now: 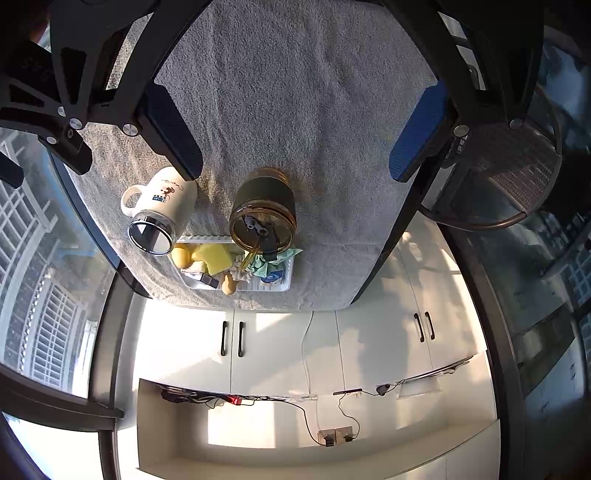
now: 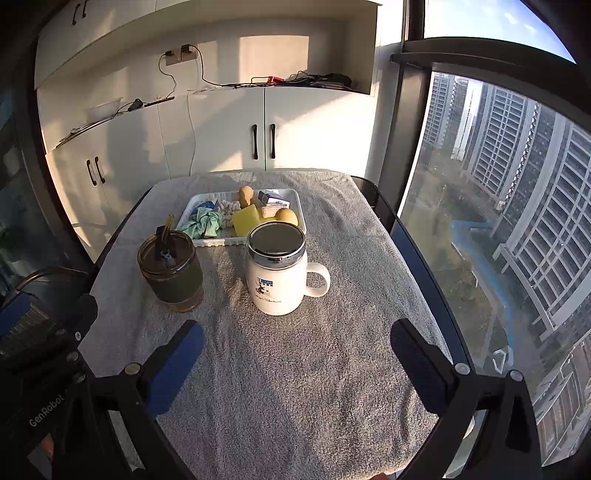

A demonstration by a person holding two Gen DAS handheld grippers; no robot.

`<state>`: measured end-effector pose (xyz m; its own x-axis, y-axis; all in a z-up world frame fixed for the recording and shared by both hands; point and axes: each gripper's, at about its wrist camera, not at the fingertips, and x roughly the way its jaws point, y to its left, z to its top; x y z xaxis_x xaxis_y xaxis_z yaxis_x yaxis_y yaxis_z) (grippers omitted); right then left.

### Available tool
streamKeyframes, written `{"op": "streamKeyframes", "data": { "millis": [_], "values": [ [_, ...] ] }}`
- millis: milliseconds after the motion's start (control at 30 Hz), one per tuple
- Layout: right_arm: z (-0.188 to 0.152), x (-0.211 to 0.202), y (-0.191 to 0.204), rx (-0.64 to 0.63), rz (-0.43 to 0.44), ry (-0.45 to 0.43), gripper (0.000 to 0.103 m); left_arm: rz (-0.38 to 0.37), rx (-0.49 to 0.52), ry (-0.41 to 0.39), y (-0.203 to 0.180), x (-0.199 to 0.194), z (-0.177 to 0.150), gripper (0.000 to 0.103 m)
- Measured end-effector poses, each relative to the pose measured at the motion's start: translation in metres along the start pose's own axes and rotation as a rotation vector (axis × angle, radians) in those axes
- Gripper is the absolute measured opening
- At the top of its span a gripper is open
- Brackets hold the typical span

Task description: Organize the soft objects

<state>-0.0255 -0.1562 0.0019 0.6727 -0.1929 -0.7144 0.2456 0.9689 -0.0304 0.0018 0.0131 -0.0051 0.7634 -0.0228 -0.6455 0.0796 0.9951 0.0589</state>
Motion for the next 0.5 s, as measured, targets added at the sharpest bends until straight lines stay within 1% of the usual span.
{"op": "streamKeyframes", "data": {
  "millis": [500],
  "values": [
    [0.0004,0.0004,-0.0001,0.002,0.000,0.002,0.103,0.003,-0.001,0.002,-0.0011,-0.0006,0.0000,0.103]
  ]
}}
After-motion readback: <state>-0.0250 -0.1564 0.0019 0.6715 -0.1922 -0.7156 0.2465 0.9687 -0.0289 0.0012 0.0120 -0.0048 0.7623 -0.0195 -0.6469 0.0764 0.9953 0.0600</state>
